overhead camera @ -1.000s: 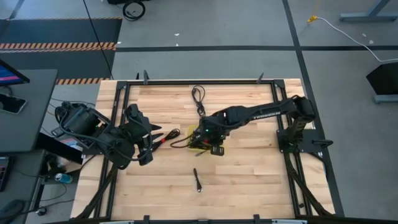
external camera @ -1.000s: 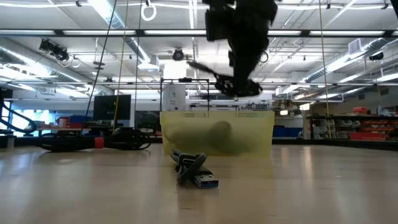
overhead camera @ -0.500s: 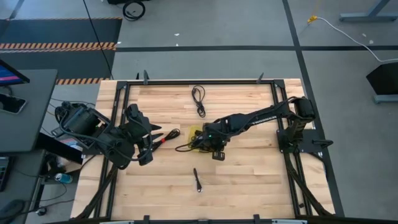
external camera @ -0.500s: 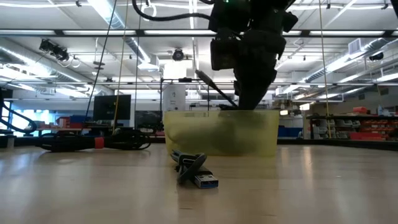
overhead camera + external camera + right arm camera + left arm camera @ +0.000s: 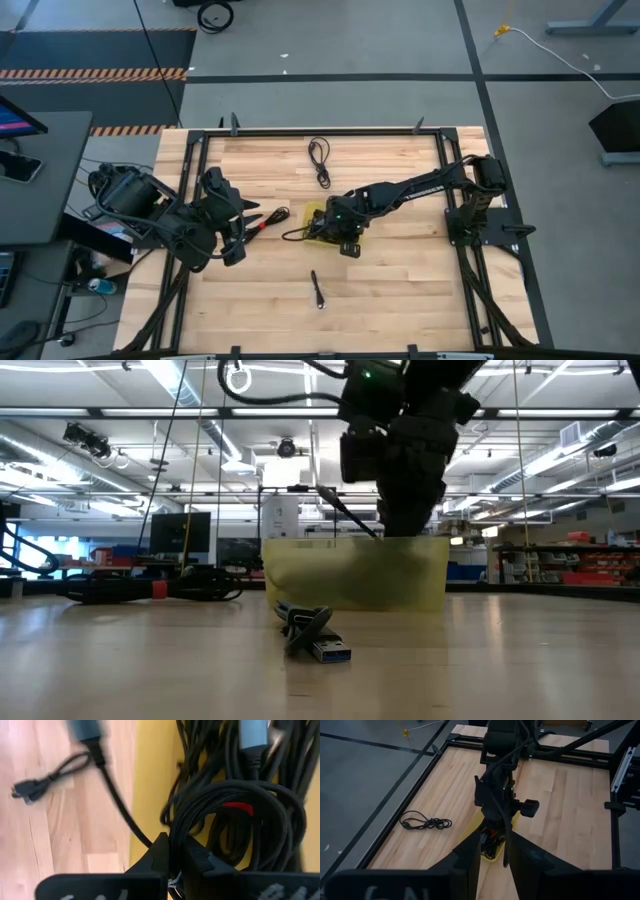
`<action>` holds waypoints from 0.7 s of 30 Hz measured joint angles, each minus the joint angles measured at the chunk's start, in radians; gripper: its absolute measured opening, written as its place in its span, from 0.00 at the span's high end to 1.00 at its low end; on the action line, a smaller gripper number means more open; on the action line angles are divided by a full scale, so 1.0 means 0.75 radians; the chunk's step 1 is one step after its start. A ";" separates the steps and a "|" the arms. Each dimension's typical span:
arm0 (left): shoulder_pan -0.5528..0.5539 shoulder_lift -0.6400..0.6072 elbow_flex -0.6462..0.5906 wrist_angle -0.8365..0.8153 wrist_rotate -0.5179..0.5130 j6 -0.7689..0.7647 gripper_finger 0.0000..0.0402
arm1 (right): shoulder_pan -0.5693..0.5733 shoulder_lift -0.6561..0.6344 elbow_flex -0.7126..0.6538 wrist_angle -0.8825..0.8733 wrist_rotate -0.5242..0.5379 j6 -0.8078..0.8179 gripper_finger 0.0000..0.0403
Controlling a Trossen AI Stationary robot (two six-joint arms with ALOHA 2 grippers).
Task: Pick and place USB-C Cables
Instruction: Put the black charger cable into the yellow bin
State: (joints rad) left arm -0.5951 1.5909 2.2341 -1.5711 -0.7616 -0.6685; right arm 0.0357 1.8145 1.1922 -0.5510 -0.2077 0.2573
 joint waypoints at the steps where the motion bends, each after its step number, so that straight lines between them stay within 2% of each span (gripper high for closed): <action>1: 0.000 0.000 0.000 0.000 0.000 0.000 0.74 | 0.000 0.000 -0.022 0.018 -0.005 0.010 0.94; 7: 0.000 0.000 0.000 0.000 0.000 0.001 0.74 | 0.002 -0.004 -0.127 0.118 -0.039 0.072 0.94; 18: 0.000 0.000 0.000 0.000 0.000 0.001 0.74 | 0.002 -0.004 -0.129 0.131 -0.038 0.084 0.94; 21: 0.000 0.000 0.000 0.000 0.000 0.001 0.74 | 0.004 -0.003 -0.129 0.134 -0.036 0.107 0.86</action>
State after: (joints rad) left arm -0.5951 1.5909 2.2341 -1.5710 -0.7616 -0.6682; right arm 0.0387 1.8122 1.0958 -0.4506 -0.2350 0.3374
